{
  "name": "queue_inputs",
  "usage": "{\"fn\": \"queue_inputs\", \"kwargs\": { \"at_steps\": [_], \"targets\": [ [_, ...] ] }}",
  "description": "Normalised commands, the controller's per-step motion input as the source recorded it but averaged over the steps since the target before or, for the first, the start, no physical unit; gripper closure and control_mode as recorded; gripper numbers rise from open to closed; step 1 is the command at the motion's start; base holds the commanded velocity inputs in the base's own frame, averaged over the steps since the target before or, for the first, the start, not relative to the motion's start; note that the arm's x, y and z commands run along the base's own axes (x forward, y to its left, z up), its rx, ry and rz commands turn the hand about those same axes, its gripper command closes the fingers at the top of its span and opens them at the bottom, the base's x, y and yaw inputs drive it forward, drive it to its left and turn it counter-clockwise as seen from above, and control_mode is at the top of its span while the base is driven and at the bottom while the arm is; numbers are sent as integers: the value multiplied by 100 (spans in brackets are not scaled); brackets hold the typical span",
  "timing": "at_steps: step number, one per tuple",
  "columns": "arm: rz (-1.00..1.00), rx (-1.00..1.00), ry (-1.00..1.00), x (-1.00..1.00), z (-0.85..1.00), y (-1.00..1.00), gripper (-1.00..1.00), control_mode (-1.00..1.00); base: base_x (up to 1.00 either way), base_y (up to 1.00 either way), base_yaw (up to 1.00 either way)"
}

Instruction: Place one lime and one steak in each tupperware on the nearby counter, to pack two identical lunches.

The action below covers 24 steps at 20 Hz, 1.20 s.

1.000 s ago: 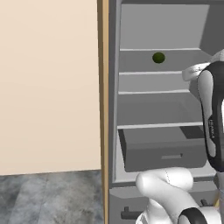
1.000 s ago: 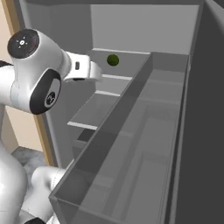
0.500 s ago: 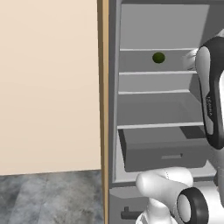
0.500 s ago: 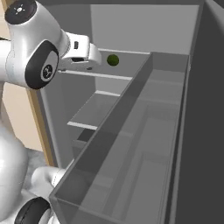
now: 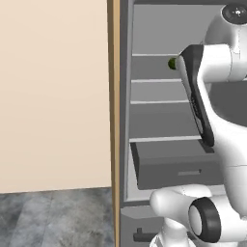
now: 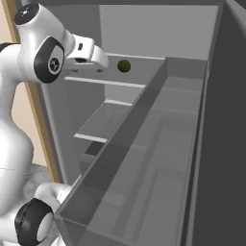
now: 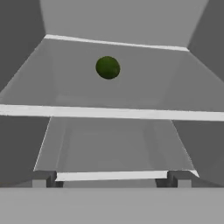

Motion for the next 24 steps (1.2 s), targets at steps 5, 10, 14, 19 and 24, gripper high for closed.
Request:
{"fn": "queue_inputs", "kwargs": {
  "at_steps": [5,10,14,19,24],
  "targets": [
    [-10,1,0,52,-12,3,-100,-100,0,0,0],
    [-1,2,0,65,-6,-19,-100,-100,0,0,0],
    [5,9,1,59,0,-35,-100,-100,0,0,0],
    [13,5,1,41,-7,-20,-100,-100,0,0,0],
    [3,0,0,39,-10,0,-100,-100,0,0,0]
  ]
}}
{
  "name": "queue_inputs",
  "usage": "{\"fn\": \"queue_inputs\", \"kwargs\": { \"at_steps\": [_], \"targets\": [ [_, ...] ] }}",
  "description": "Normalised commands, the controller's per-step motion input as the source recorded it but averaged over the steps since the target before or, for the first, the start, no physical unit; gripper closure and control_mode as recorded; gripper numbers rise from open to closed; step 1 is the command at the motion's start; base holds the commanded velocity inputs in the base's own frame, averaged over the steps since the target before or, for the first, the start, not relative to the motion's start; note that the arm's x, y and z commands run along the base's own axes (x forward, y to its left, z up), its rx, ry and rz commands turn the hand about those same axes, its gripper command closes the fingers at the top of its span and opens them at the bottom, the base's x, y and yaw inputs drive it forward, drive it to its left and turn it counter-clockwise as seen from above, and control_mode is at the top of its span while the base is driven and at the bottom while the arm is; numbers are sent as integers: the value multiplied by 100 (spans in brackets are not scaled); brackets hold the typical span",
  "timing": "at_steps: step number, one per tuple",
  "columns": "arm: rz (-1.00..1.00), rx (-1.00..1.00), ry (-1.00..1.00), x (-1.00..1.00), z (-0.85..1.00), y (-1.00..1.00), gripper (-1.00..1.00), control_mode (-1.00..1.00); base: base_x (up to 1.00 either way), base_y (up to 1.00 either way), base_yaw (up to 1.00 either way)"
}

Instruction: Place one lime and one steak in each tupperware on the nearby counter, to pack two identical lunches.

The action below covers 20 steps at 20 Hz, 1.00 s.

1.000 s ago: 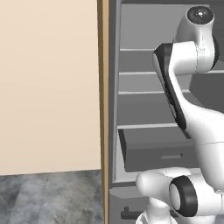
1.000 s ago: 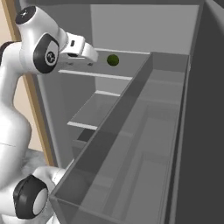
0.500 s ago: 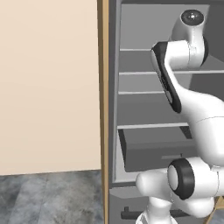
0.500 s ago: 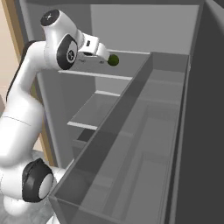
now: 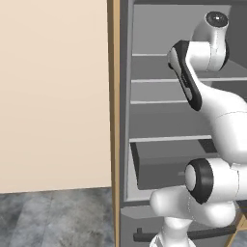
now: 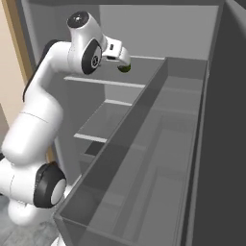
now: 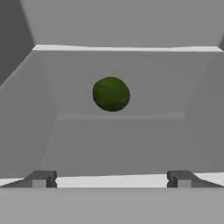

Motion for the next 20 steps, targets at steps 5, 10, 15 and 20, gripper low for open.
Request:
{"fn": "queue_inputs", "kwargs": {
  "at_steps": [5,10,15,20],
  "targets": [
    [0,0,0,48,-13,0,-100,-100,0,0,0],
    [0,0,2,58,-9,-6,-100,-100,0,0,0],
    [0,0,4,56,-3,-14,-100,-100,0,0,0],
    [0,0,2,41,-5,-13,-100,-100,0,0,0]
  ]
}}
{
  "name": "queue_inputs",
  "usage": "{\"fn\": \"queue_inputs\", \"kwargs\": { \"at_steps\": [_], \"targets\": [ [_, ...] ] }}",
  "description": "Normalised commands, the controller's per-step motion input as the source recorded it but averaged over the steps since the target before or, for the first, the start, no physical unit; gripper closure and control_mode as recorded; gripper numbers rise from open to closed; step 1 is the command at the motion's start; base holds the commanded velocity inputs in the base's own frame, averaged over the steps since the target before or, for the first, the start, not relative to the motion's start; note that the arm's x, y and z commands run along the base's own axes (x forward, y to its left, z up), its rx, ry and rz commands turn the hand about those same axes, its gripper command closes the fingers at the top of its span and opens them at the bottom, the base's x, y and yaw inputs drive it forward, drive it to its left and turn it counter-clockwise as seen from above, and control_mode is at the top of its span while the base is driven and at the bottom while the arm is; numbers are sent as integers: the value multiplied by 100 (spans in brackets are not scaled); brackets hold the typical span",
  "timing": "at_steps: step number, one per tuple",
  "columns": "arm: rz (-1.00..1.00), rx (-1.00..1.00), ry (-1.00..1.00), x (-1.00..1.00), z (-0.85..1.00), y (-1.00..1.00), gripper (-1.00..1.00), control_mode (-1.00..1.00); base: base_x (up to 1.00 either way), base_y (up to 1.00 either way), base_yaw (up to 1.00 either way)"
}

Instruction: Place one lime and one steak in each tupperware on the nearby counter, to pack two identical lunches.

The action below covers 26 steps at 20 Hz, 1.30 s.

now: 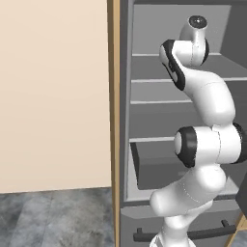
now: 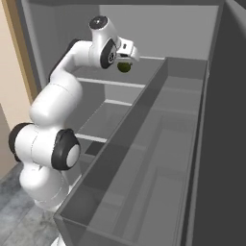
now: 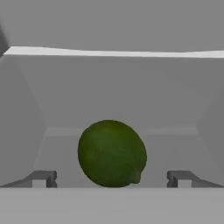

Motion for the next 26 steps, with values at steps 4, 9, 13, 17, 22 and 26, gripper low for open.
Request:
{"fn": "queue_inputs", "kwargs": {
  "at_steps": [4,9,13,17,22,26],
  "targets": [
    [0,0,1,25,-18,-11,-100,-100,0,0,0],
    [0,0,0,5,-20,-1,-100,-100,0,0,0],
    [0,0,0,34,-19,0,-100,-100,0,0,0],
    [0,0,0,43,-24,0,-100,-100,0,0,0],
    [0,0,0,35,-27,0,100,-100,0,0,0],
    [0,0,0,3,-6,0,100,-100,0,0,0]
  ]
}}
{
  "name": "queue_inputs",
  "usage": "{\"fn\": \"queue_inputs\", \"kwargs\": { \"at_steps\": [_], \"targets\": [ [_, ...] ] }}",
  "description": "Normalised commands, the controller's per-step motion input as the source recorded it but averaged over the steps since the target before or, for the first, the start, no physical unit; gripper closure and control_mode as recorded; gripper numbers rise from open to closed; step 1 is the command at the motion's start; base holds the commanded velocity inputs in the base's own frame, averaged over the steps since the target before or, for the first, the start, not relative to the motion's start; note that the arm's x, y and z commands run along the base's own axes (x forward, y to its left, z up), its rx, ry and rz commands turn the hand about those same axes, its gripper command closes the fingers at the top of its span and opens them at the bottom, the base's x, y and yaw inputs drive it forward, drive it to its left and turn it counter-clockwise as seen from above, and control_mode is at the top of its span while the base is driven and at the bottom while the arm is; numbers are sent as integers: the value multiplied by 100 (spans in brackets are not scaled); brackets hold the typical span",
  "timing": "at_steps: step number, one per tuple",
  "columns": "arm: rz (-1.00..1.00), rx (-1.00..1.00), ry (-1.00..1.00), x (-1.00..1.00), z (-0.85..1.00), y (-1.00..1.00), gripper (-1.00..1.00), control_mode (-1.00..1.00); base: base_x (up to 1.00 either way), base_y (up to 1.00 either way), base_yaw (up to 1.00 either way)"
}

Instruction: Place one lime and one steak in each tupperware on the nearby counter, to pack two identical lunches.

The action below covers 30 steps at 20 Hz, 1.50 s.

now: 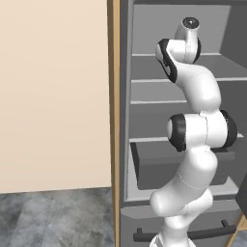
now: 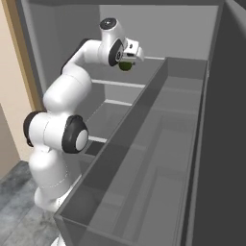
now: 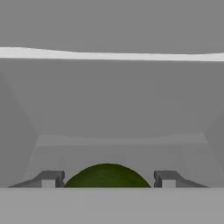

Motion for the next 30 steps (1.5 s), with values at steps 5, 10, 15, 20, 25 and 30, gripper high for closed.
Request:
{"fn": "queue_inputs", "kwargs": {
  "at_steps": [5,10,15,20,25,30],
  "targets": [
    [0,0,0,-5,0,0,100,-100,0,0,0],
    [0,0,-24,-77,2,0,100,-100,0,0,0],
    [0,0,-50,-100,21,0,100,-100,0,0,0],
    [-5,6,-35,-100,18,0,100,-100,0,0,0],
    [-8,9,-5,-100,3,5,100,-100,0,0,0],
    [-6,4,8,-100,0,18,100,-100,0,0,0]
  ]
}}
